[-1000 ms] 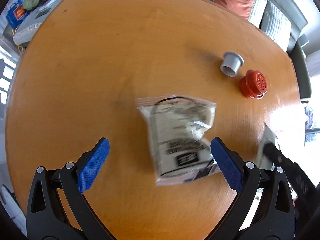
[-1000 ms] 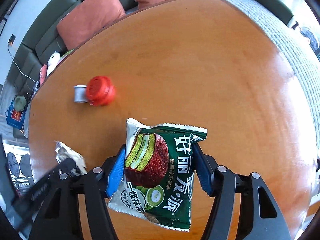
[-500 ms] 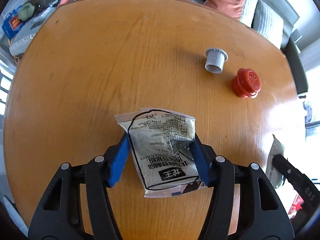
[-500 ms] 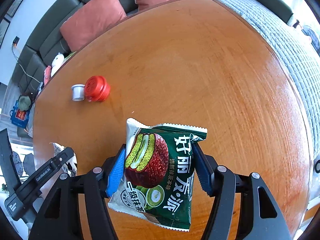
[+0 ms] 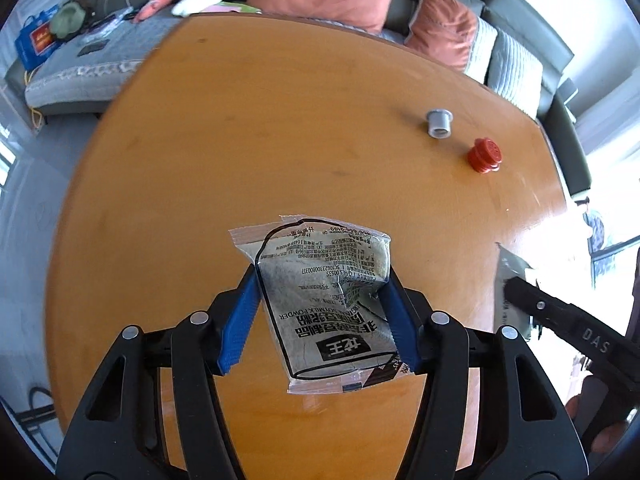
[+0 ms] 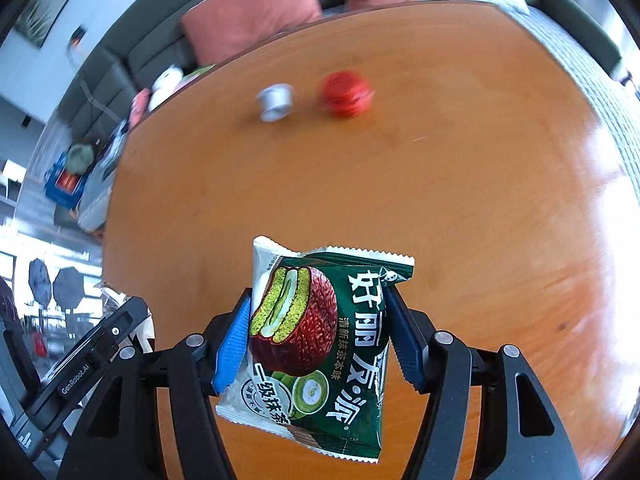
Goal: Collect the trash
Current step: 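Carry the bag and wrapper over the black bin and open both tools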
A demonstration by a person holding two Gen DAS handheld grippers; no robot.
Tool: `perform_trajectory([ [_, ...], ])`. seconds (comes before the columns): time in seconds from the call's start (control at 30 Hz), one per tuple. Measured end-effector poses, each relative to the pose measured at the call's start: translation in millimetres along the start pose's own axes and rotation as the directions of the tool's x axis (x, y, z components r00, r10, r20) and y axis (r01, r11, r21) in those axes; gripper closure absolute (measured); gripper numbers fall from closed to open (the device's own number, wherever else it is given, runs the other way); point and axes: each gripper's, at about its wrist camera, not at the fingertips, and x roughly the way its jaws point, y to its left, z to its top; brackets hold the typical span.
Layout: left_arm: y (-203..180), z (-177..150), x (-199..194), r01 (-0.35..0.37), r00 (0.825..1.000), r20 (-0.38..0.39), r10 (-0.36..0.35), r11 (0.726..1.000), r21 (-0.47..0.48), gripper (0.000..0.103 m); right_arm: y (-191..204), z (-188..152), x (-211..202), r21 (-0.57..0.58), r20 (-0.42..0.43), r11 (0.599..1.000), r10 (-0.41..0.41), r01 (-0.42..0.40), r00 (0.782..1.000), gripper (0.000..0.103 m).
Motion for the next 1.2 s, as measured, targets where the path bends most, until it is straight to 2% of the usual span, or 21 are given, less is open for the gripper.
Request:
perform_trajectory([
  [0.3,108,-38,-59,-0.036,0.997,0.066,0.043,0.994,-0.099,0.045,124,-52,15,-0.186,-0.057,0.981,0.05,-0.06,0.997,0.039],
  [0.5,201,-69,-93,-0.099,0.988,0.091,0.124,0.966,-0.237,0.045,214,-92,30,-0.326,-0.126,0.935,0.103,-0.139,0.987,0.039],
  [0.73,306,-112,-124,-0.176,0.97,0.084,0.227,0.899,-0.4,0.045,305,-135,46,-0.468,-0.189,0.862,0.119,-0.196,0.975,0.039],
  [1.07,412,-169,-136,-0.244,0.954,0.009,0.301,0.79,-0.563,0.044,424,-192,79,-0.636,-0.279,0.723,0.11,-0.269,0.954,0.038],
  [1.1,421,-172,-135,-0.258,0.951,-0.007,0.309,0.781,-0.569,0.042,436,-199,83,-0.645,-0.288,0.711,0.11,-0.278,0.951,0.036],
  [1.17,438,-175,-135,-0.301,0.938,-0.04,0.344,0.752,-0.586,0.007,459,-206,91,-0.674,-0.292,0.686,0.094,-0.274,0.952,0.029],
  [1.2,447,-176,-137,-0.327,0.927,-0.051,0.371,0.734,-0.595,0.006,466,-208,92,-0.684,-0.278,0.68,0.092,-0.265,0.956,0.026],
])
